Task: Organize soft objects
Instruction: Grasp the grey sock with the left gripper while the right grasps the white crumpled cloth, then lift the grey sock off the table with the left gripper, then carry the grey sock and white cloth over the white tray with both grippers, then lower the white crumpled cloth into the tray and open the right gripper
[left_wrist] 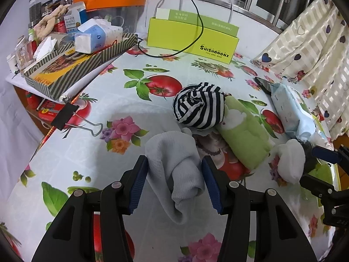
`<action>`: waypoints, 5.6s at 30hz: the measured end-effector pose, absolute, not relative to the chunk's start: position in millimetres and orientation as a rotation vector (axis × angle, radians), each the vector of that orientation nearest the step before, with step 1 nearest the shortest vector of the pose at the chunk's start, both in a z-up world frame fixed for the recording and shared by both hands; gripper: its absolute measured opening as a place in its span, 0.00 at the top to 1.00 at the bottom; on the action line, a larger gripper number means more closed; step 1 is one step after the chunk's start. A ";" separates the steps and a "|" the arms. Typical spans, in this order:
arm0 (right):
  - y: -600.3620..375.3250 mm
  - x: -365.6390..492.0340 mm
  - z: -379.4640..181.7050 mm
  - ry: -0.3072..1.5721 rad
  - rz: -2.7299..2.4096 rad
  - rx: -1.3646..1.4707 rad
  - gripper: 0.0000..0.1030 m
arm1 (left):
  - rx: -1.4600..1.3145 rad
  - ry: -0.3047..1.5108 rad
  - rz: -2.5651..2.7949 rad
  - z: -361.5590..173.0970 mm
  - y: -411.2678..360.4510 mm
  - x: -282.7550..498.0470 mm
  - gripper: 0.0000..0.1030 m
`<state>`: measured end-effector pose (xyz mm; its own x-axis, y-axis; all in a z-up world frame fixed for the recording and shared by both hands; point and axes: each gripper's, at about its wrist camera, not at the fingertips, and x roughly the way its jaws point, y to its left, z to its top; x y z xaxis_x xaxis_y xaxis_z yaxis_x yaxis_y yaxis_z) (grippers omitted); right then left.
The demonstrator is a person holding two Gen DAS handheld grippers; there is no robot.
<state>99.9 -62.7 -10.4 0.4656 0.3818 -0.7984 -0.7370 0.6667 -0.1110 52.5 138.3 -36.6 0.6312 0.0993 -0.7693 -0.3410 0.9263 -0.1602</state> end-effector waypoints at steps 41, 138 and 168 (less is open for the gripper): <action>-70.1 90.4 5.5 0.766 0.738 -0.422 0.73 | -0.259 0.808 0.247 -24.2 119.3 33.6 0.67; -314.4 74.8 27.0 0.698 0.369 -0.095 0.73 | -0.053 0.680 -0.265 64.5 -116.8 59.3 0.67; -336.6 77.1 5.0 0.739 0.334 -0.090 0.48 | -0.010 0.812 -0.403 14.0 -173.9 95.4 0.67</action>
